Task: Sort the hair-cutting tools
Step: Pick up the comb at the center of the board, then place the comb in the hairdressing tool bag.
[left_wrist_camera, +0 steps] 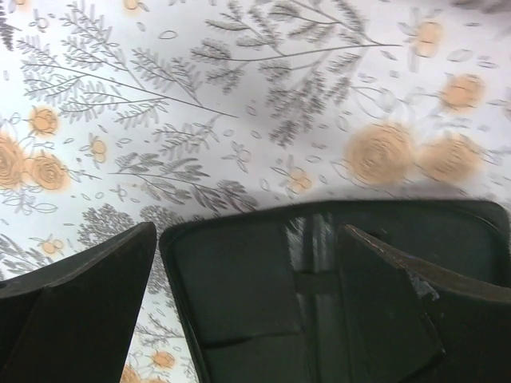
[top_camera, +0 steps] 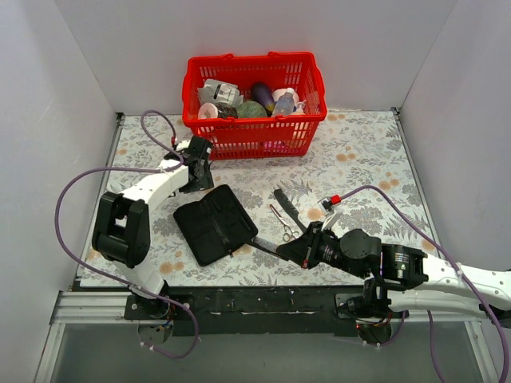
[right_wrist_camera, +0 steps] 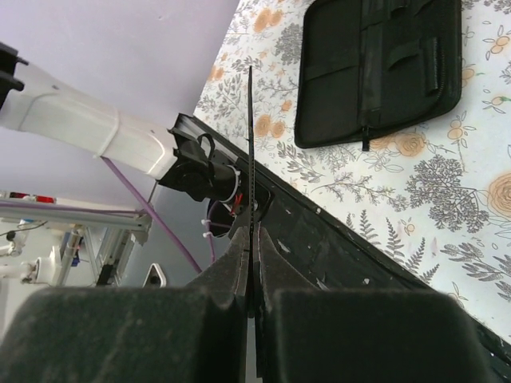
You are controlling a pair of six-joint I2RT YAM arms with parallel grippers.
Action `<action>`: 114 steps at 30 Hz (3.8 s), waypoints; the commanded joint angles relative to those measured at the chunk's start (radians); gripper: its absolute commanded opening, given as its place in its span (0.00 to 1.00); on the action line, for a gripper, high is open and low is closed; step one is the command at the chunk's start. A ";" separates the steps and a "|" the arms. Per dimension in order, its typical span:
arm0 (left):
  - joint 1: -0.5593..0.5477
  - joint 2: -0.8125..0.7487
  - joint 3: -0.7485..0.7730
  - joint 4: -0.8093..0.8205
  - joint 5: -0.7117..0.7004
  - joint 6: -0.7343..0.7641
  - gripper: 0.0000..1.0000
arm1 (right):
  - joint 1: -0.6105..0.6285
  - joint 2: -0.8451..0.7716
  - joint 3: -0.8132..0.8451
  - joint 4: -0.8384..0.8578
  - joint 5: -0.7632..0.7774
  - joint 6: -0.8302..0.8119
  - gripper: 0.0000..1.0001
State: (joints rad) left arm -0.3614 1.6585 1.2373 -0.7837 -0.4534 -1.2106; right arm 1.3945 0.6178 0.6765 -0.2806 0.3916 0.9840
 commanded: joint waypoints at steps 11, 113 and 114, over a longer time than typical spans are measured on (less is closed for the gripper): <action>0.059 0.035 -0.214 0.164 -0.071 -0.009 0.98 | 0.003 -0.029 -0.011 0.090 -0.043 -0.019 0.01; -0.086 -0.494 -0.455 0.011 0.424 -0.371 0.95 | -0.186 0.352 -0.230 0.299 -0.329 0.315 0.01; -0.086 -0.499 -0.432 -0.005 0.426 -0.359 0.95 | -0.187 0.358 -0.232 0.310 -0.332 0.321 0.01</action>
State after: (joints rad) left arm -0.4427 1.2160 0.7055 -0.7265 -0.0097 -1.6150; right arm 1.2110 0.9443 0.4725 -0.0872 0.1150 1.2770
